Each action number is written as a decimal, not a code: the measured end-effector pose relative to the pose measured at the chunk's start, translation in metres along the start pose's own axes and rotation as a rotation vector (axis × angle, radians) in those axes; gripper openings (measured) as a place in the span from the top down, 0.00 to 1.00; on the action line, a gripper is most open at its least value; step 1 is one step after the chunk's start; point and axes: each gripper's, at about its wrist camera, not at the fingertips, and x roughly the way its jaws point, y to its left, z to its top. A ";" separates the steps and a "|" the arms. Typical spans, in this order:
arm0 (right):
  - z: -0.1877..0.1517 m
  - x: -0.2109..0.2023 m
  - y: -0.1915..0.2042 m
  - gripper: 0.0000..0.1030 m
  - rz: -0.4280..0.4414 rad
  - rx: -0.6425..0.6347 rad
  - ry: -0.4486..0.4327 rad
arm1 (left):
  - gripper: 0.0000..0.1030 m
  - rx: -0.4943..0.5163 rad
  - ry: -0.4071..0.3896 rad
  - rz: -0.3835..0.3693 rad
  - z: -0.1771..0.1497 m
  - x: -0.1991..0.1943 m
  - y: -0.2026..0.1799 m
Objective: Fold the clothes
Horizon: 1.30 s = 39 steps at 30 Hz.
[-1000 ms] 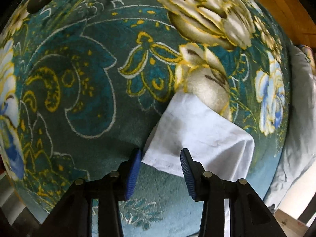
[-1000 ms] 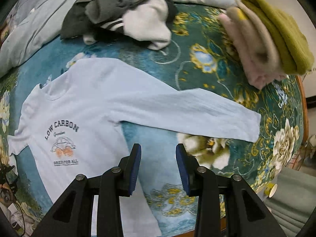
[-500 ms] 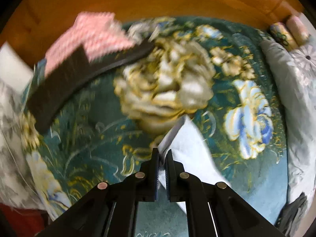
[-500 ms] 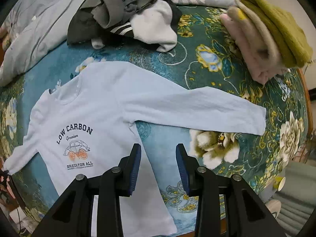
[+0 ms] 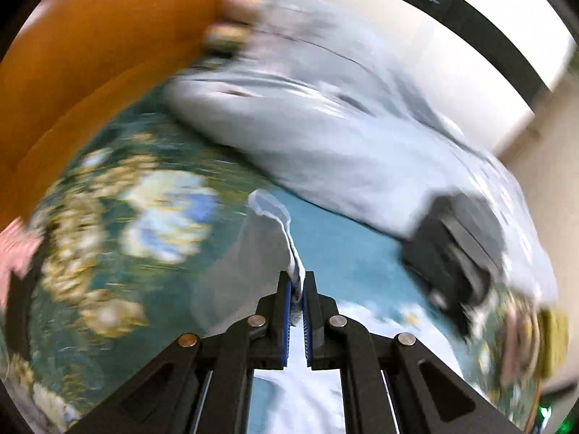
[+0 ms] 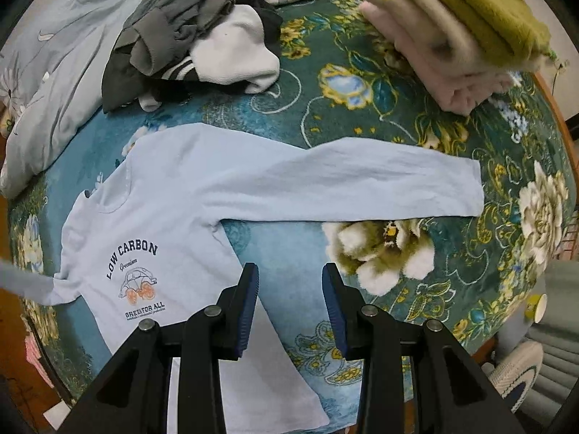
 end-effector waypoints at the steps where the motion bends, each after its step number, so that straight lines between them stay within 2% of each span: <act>1: 0.001 0.004 -0.005 0.64 0.010 0.002 0.007 | 0.94 0.037 0.032 -0.033 -0.007 0.008 -0.026; 3: 0.003 0.010 -0.016 0.64 0.030 0.017 0.018 | 0.94 0.097 0.096 -0.083 -0.025 0.026 -0.079; 8: 0.010 0.022 -0.054 0.64 0.086 0.052 0.044 | 0.94 0.249 0.248 -0.083 -0.080 0.083 -0.183; 11: 0.015 0.024 -0.077 0.64 0.096 0.056 0.047 | 0.94 0.320 0.324 -0.055 -0.113 0.119 -0.234; 18: 0.026 0.039 -0.144 0.64 0.132 0.172 0.049 | 0.92 0.430 0.458 0.026 -0.169 0.178 -0.306; 20: 0.027 0.045 -0.165 0.63 0.154 0.239 0.047 | 0.92 0.439 0.494 0.024 -0.177 0.185 -0.314; 22: 0.028 0.050 -0.185 0.57 0.173 0.309 0.042 | 0.91 0.463 0.516 0.027 -0.183 0.192 -0.322; 25: 0.031 0.057 -0.216 0.56 0.187 0.421 0.027 | 0.91 0.489 0.554 0.033 -0.191 0.202 -0.329; 27: 0.032 0.062 -0.236 0.56 0.171 0.491 0.020 | 0.86 0.487 0.596 0.029 -0.196 0.209 -0.329; 28: 0.033 0.064 -0.247 0.56 0.163 0.525 0.016 | 0.80 0.478 0.617 0.023 -0.197 0.212 -0.328; 29: 0.035 0.066 -0.255 0.56 0.153 0.546 0.013 | 0.68 0.452 0.637 0.002 -0.196 0.212 -0.326; 30: 0.037 0.068 -0.263 0.56 0.143 0.566 0.011 | 0.61 0.425 0.656 -0.019 -0.195 0.213 -0.324; 31: 0.040 0.070 -0.270 0.56 0.134 0.577 0.008 | 0.47 0.387 0.668 -0.047 -0.192 0.211 -0.321; 32: 0.042 0.073 -0.276 0.56 0.128 0.584 0.008 | 0.43 0.354 0.668 -0.077 -0.188 0.206 -0.317; 33: 0.045 0.077 -0.280 0.56 0.121 0.588 0.015 | 0.42 0.322 0.666 -0.107 -0.184 0.202 -0.313; 36: 0.051 0.090 -0.290 0.56 0.100 0.609 0.046 | 0.41 0.244 0.626 -0.117 -0.166 0.182 -0.292; 39: 0.053 0.102 -0.290 0.56 0.115 0.643 0.077 | 0.40 0.115 0.590 -0.110 -0.146 0.163 -0.254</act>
